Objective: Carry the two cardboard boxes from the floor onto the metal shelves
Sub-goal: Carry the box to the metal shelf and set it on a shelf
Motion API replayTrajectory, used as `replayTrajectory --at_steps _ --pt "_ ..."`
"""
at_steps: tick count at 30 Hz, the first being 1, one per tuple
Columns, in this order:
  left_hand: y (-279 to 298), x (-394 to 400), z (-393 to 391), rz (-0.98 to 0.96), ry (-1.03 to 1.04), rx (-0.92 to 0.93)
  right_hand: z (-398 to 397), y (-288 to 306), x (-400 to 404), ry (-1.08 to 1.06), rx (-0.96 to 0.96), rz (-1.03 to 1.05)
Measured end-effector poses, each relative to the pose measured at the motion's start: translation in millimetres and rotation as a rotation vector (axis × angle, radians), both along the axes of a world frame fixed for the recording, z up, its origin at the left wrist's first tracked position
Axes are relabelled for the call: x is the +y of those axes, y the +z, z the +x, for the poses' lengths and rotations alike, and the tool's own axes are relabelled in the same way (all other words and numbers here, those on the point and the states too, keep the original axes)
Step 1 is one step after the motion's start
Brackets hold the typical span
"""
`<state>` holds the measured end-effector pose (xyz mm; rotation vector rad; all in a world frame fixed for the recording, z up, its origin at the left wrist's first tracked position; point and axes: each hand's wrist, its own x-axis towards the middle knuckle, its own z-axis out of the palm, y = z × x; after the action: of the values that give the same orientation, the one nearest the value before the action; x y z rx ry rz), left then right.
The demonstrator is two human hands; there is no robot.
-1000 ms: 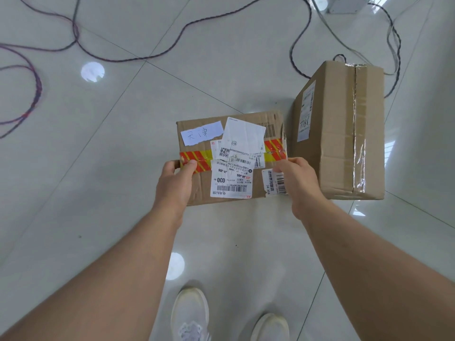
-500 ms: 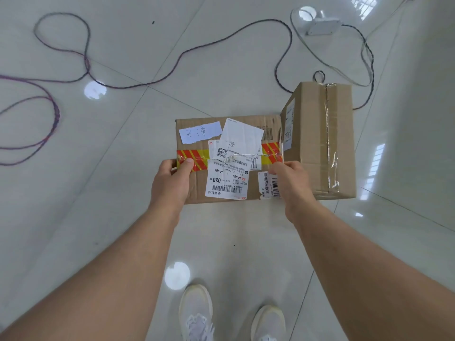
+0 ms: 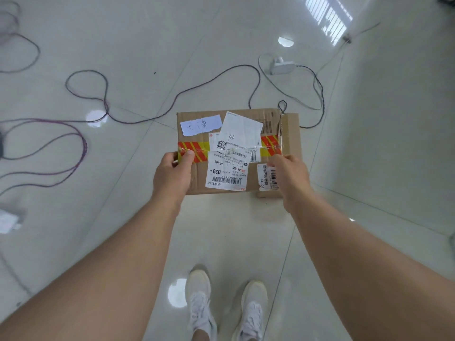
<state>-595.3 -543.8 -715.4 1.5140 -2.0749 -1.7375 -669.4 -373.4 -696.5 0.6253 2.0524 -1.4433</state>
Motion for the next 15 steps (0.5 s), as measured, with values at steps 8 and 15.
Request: replayTrajectory --at_steps 8,15 --pt "88.4 41.8 31.2 0.044 -0.142 -0.018 54.1 79.6 56.9 -0.148 0.038 -0.032" --pt "159.4 88.6 58.0 0.055 -0.360 0.027 123.4 134.2 116.0 -0.371 0.098 -0.030"
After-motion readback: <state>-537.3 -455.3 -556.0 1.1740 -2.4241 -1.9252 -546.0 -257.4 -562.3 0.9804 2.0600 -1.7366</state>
